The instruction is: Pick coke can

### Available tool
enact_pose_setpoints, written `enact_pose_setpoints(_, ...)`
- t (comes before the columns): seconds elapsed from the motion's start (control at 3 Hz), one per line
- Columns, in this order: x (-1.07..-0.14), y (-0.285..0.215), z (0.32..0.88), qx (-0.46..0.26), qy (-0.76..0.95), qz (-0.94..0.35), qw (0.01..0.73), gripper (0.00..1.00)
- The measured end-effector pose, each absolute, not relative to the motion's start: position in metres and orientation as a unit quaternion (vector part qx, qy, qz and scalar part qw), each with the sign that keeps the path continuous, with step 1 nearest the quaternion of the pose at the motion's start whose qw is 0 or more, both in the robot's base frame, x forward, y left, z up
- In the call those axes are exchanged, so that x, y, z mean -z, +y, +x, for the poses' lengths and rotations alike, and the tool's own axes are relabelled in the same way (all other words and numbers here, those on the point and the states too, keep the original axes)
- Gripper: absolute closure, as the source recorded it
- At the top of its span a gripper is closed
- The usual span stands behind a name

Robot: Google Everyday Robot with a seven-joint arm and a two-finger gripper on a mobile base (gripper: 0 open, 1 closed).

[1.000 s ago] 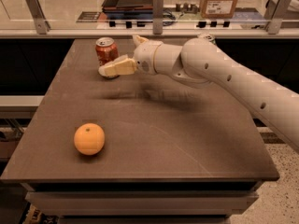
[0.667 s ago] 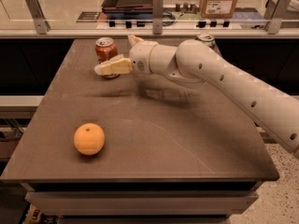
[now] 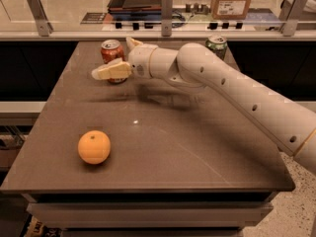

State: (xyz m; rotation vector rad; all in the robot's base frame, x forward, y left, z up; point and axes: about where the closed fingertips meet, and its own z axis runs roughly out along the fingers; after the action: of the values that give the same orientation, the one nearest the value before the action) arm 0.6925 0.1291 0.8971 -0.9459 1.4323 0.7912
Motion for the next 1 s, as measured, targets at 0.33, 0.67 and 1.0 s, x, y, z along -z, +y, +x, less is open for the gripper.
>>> enact_pose_setpoints(0.33,-0.8973,0.1313,0.6915,-0.340,0.614,-0.407,0.585,0.19)
enact_pose_setpoints(0.67,-0.8975,0.1338,0.6907,-0.341,0.613,-0.408,0.585,0.41)
enact_pose_setpoints(1.0,-0.8977,0.1366,0.6897,-0.343,0.612,-0.409,0.584,0.65)
